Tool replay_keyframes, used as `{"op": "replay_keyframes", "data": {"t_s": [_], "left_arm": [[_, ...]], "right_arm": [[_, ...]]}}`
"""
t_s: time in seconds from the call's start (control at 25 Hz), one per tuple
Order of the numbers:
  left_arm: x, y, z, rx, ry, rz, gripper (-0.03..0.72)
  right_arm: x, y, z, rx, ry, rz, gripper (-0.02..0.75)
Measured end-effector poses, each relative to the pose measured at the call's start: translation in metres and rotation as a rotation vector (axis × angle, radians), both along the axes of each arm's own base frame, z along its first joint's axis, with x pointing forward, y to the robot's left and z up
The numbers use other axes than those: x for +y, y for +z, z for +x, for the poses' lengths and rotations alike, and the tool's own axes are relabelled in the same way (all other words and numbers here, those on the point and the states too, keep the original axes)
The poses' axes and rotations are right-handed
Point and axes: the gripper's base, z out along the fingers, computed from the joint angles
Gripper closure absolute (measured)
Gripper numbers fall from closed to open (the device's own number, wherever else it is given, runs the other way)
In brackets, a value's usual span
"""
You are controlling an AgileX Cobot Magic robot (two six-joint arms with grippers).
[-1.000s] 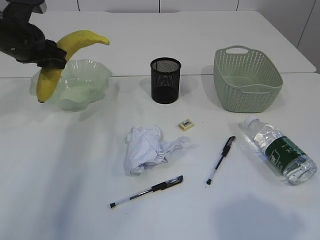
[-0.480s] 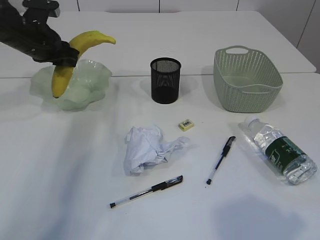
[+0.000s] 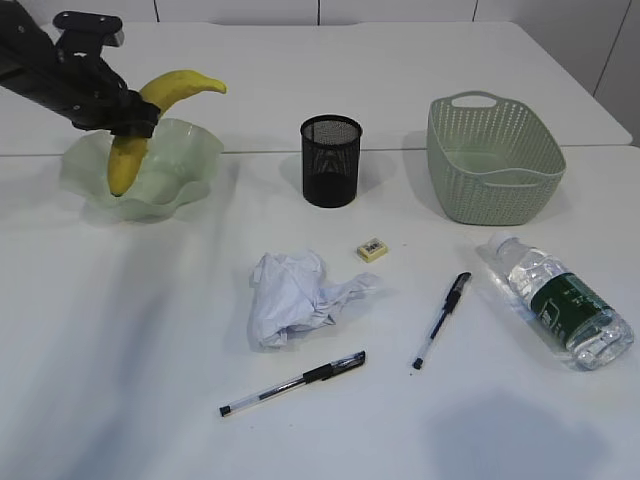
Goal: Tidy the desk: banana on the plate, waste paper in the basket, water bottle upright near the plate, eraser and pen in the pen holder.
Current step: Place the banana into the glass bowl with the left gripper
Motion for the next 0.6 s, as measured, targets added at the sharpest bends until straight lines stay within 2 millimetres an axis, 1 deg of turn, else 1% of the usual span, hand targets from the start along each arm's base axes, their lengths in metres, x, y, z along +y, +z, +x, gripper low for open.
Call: {"op": "replay_keyframes", "data": {"t_s": [0.24,0.32,0.6], "left_arm": [[0.014,-0.015,0.006,0.024,0.029,0.0,0.435],[0.015,-0.02,0.007,0.033,0.032,0.0,0.435],[0.015,-0.021,0.007,0.035,0.032,0.0,0.432]], "right_arm": [[0.0,0.0,0.0,0.0,0.0,0.0,0.183],[0.0,0.0,0.0,0.0,0.0,0.0,0.183],[0.0,0.0,0.0,0.0,0.0,0.0,0.183]]}}
